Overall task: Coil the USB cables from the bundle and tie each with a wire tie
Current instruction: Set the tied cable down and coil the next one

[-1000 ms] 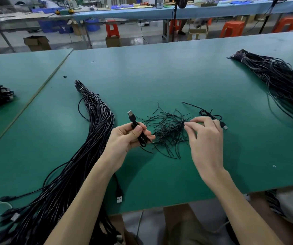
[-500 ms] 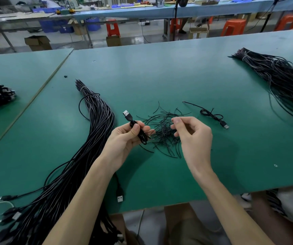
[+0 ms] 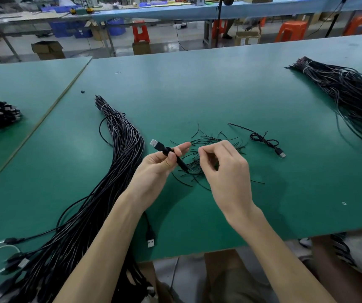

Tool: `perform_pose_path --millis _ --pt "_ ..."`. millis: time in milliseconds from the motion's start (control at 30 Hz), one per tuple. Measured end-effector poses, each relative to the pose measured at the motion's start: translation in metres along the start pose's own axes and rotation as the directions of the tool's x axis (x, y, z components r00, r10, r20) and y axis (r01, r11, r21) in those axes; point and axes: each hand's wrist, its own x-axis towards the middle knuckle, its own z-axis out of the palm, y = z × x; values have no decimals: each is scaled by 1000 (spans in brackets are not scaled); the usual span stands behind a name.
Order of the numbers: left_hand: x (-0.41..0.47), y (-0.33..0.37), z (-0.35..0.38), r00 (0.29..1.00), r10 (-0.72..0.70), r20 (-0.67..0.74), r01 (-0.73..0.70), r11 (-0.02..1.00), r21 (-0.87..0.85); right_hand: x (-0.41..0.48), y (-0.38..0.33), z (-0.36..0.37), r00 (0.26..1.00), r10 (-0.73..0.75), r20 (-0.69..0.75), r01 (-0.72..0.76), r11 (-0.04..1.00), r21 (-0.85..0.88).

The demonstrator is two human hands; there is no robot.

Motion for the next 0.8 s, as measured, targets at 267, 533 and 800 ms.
perform_pose_path --millis 267,533,800 --pt "1 -7 -1 998 11 -63 -4 994 105 -6 -12 7 993 -7 114 -8 990 138" --pt "0 -8 2 982 115 -153 -87 980 181 -24 -25 19 975 200 101 -219 944 246" --pt "-1 -9 1 945 222 -241 -185 968 169 -37 -43 30 953 279 115 -300 914 274"
